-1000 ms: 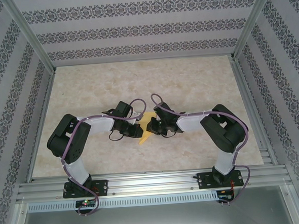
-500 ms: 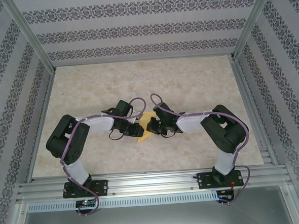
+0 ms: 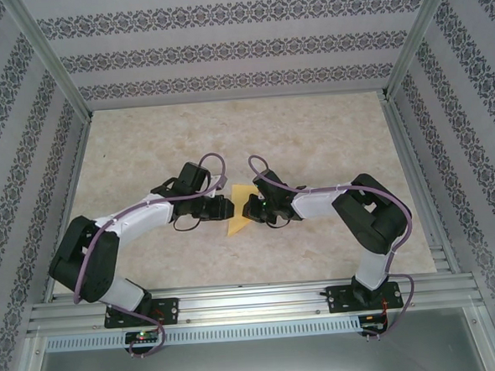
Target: Fold a paper plane with a square sheet of paper (pick it up from the middle)
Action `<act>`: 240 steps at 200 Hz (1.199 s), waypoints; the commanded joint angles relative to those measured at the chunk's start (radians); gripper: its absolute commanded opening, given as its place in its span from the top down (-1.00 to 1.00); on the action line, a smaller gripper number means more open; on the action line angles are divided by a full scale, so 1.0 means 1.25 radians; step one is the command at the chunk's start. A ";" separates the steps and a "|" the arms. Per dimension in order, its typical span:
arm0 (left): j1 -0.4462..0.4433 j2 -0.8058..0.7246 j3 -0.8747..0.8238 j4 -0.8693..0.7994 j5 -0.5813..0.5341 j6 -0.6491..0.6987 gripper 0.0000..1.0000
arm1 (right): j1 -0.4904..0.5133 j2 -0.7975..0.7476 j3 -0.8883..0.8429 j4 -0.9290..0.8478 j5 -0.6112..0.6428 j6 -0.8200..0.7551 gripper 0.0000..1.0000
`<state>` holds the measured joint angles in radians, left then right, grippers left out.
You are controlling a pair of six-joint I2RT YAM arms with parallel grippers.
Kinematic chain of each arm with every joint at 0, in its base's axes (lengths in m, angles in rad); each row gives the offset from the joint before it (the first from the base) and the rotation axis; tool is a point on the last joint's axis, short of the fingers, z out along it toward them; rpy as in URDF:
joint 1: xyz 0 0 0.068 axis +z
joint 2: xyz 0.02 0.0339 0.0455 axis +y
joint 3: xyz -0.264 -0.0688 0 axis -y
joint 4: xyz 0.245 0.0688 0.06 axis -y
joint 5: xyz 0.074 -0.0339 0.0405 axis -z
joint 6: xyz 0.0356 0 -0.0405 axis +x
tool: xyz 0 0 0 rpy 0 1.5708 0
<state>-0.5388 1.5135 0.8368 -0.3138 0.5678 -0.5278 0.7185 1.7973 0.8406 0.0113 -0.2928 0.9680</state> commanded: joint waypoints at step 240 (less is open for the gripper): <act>-0.007 0.196 -0.057 -0.062 0.098 0.035 0.70 | 0.012 0.060 0.028 -0.164 0.064 -0.033 0.82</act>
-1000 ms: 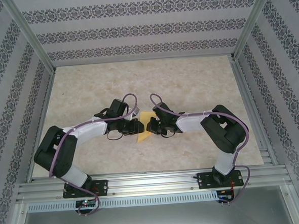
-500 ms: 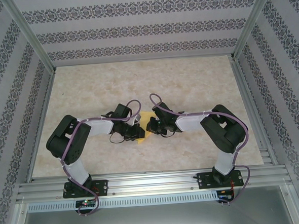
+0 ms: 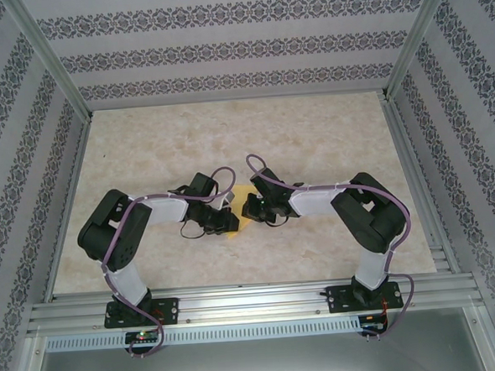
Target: Fold a paper plane with a square sheet of paper (pick it up from the middle)
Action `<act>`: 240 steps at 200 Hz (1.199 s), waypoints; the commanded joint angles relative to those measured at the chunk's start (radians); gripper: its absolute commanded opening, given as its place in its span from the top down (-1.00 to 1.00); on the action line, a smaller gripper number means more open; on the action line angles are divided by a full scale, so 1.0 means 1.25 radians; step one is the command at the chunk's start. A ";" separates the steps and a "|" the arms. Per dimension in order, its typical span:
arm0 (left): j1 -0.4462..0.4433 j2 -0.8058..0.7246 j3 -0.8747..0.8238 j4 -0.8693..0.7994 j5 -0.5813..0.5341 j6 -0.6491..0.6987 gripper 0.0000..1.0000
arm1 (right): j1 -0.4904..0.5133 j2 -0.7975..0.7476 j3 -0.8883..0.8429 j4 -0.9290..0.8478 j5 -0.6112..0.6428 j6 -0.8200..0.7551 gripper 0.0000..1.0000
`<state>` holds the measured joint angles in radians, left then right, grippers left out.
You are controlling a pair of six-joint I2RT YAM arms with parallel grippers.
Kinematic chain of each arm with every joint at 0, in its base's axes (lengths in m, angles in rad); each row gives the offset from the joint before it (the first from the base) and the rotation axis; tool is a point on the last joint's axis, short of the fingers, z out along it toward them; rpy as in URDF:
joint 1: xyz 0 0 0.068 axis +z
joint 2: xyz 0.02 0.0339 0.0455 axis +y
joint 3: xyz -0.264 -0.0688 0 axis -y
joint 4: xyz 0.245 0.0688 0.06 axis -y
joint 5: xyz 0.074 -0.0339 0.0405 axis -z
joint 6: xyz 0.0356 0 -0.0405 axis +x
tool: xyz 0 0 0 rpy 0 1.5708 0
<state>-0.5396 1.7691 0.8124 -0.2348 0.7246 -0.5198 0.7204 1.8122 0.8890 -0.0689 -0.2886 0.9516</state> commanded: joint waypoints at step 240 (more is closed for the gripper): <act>0.000 -0.251 -0.036 -0.239 -0.085 -0.036 0.64 | 0.011 0.046 -0.002 -0.130 0.079 -0.036 0.82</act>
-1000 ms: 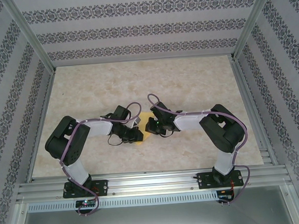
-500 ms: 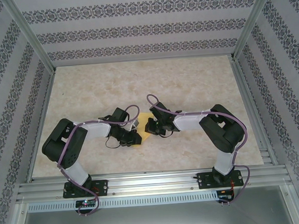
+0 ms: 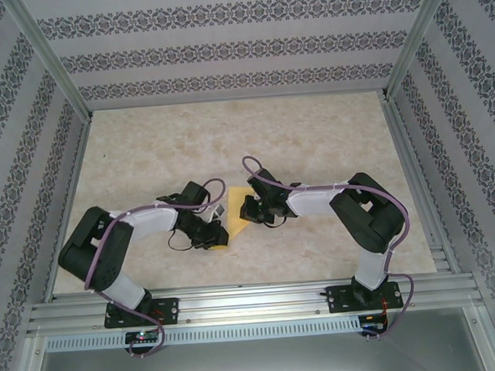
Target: Fold a paper plane with a square sheet of paper (pick it up from the middle)
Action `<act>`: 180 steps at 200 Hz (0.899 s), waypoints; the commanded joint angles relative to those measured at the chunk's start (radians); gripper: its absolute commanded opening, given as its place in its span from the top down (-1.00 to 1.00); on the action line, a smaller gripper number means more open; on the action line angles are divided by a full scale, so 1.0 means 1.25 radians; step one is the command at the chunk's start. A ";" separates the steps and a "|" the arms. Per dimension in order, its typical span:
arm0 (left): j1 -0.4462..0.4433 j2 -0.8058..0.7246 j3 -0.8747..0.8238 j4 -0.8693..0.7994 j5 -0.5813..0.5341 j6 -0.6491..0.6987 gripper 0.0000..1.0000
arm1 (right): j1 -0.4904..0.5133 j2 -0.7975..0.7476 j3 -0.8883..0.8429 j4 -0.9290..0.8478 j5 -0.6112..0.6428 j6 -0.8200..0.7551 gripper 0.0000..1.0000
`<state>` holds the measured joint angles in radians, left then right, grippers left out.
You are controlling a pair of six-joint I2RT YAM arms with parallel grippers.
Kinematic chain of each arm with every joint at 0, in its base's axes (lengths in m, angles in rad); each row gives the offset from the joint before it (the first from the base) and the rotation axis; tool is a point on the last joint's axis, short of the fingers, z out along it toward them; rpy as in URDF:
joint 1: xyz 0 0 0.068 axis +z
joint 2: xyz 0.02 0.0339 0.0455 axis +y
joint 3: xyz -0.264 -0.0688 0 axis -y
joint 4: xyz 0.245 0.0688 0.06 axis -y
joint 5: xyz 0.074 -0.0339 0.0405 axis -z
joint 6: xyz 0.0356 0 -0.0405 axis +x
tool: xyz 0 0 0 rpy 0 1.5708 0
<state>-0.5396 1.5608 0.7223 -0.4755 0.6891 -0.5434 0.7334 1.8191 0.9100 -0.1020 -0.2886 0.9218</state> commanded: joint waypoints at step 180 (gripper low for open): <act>0.007 0.168 0.034 0.075 -0.089 0.014 0.80 | 0.045 -0.098 -0.001 -0.008 0.031 0.020 0.75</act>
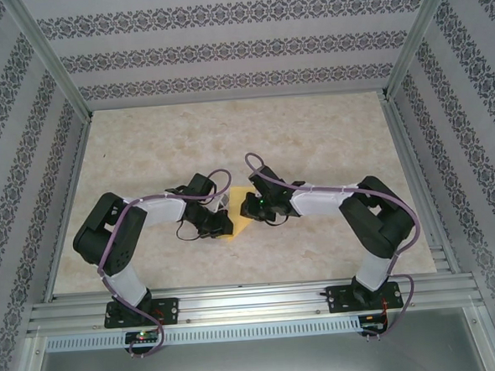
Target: Fold a paper plane with a square sheet of paper (pick it up from the middle)
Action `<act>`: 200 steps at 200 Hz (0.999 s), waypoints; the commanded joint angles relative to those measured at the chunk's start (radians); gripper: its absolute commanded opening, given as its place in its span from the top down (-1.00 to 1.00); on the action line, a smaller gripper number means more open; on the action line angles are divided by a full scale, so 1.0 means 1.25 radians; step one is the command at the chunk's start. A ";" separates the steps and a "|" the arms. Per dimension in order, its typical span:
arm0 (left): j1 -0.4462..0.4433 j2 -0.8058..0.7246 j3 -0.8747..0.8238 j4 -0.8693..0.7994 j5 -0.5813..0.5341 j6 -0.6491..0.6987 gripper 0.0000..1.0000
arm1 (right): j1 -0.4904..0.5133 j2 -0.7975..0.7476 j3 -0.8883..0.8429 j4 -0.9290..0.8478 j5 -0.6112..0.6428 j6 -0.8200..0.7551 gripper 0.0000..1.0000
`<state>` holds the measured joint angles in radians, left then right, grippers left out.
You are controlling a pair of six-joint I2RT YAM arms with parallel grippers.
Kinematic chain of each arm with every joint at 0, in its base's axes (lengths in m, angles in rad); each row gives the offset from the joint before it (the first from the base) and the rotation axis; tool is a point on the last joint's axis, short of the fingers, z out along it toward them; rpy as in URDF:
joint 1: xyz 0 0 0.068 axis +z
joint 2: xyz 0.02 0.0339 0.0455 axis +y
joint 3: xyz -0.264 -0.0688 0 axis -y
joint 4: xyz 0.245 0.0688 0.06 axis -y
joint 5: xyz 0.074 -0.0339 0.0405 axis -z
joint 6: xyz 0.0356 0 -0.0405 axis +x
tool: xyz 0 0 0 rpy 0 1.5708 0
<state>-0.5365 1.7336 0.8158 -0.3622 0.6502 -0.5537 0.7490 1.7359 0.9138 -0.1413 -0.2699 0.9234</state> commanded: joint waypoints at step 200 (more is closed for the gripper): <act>0.004 0.072 -0.063 -0.045 -0.140 0.058 0.93 | -0.045 0.038 -0.112 0.197 -0.011 0.052 0.76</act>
<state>-0.5358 1.7355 0.8116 -0.3550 0.6495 -0.5205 0.7513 1.7962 0.7956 0.1146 -0.3237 1.0229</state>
